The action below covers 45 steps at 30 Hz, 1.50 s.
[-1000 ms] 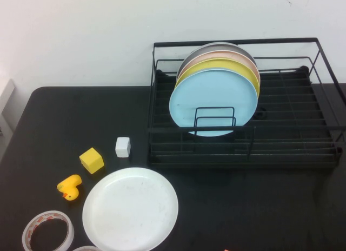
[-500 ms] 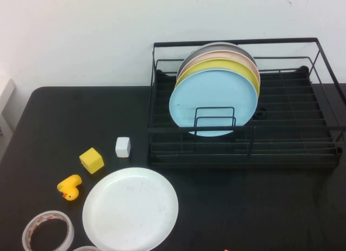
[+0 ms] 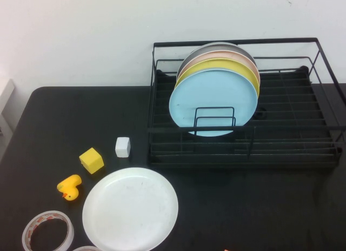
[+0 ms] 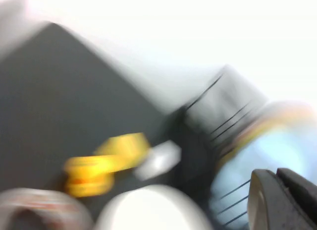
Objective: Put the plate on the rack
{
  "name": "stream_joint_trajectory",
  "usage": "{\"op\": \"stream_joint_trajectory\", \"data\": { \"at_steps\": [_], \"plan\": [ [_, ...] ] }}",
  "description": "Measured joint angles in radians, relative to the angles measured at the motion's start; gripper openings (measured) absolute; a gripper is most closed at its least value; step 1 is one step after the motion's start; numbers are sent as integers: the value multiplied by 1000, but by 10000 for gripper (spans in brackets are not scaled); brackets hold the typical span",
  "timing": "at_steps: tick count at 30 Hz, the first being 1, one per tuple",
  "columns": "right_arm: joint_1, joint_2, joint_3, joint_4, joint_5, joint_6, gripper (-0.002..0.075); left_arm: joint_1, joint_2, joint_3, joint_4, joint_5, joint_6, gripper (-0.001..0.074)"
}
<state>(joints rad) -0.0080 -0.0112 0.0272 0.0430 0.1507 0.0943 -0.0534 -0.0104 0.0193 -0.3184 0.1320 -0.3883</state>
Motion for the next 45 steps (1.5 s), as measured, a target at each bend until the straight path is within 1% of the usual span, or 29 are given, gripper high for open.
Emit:
{"op": "stream_joint_trajectory", "data": {
  "at_steps": [3, 6, 10, 15, 17, 19, 22, 24, 28, 31, 33, 36, 38, 40, 45],
  "plan": [
    [0, 0, 0, 41, -50, 0, -2, 0, 0, 0, -292, -125, -127, -3],
    [0, 0, 0, 53, -61, 0, -2, 0, 0, 0, -487, -194, -169, -3],
    [0, 0, 0, 122, -67, 56, -2, 0, 0, 0, -576, -217, -186, -3],
    [0, 0, 0, 387, -57, 281, -2, 0, 0, 0, -624, -241, -191, -3],
    [0, 0, 0, 433, -48, 300, -2, 0, 0, 0, -593, -238, -183, -3],
    [0, 0, 0, 447, -41, 293, -2, 0, 0, -11, -517, -194, -139, -3],
    [0, 0, 0, 462, -32, 271, -2, 0, 10, -104, -366, -28, -45, -3],
    [0, 0, 0, 466, -19, 263, -2, 0, 58, -199, -267, 100, 20, -3],
    [0, 0, 0, 468, 39, 188, -2, 0, 216, -373, -108, 351, 130, -3],
    [0, 0, 0, 468, 102, 130, -2, 0, 358, -490, -1, 526, 251, -3],
    [0, 0, 0, 468, 116, 117, -2, 0, 464, -569, 68, 610, 328, -2],
    [0, 0, 0, 468, 119, 107, -2, -10, 620, -668, 147, 682, 363, 6],
    [0, 0, 0, 468, 119, 105, -2, -35, 712, -729, 170, 698, 368, 34],
    [0, 0, 0, 468, 119, 93, -2, -73, 796, -772, 186, 704, 388, 82],
    [0, 0, 0, 468, 119, 80, -2, -206, 1027, -850, 206, 704, 379, 279]
  ]
}}
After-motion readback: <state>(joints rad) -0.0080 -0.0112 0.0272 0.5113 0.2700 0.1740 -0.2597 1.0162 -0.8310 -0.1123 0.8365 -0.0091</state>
